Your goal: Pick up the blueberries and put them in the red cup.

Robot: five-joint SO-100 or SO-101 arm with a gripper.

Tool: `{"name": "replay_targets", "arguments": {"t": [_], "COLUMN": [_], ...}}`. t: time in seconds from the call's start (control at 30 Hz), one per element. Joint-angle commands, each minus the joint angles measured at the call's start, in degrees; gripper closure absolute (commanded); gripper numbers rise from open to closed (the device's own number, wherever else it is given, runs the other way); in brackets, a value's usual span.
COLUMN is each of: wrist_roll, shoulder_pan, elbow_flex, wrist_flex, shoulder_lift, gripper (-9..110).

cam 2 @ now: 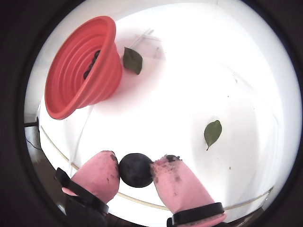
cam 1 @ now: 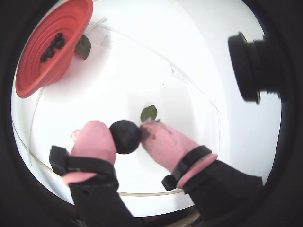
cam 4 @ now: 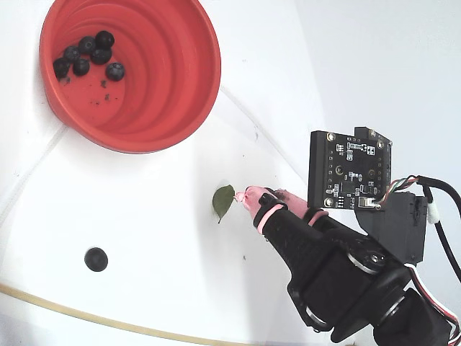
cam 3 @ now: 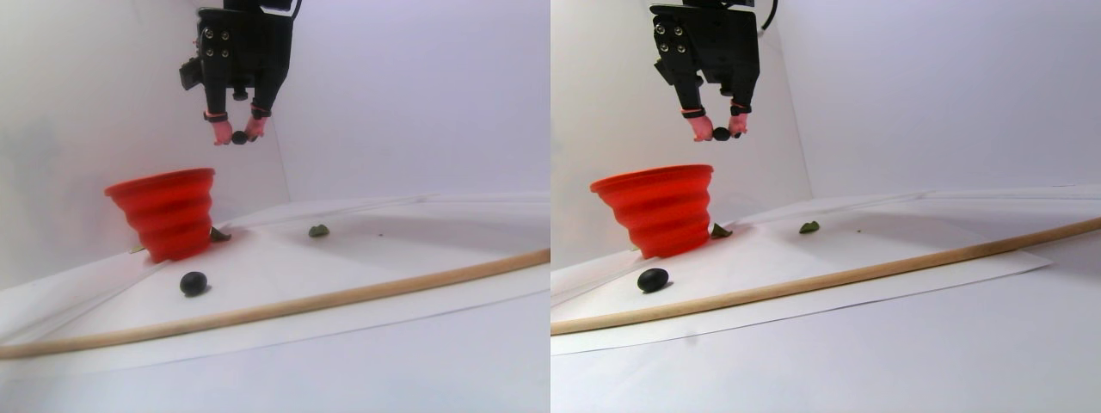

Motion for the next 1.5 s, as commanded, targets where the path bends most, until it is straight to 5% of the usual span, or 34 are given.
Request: {"name": "replay_targets", "arguments": {"t": [0.0,1.47], "wrist_roll": [0.4,3.3], "shoulder_pan": [-2.9,-16.2], "elbow_flex": [-4.4,-14.9], "wrist_flex": [-0.4,-11.8], "shoulder_lift": [3.5,-12.0], "gripper": [89,89]}}
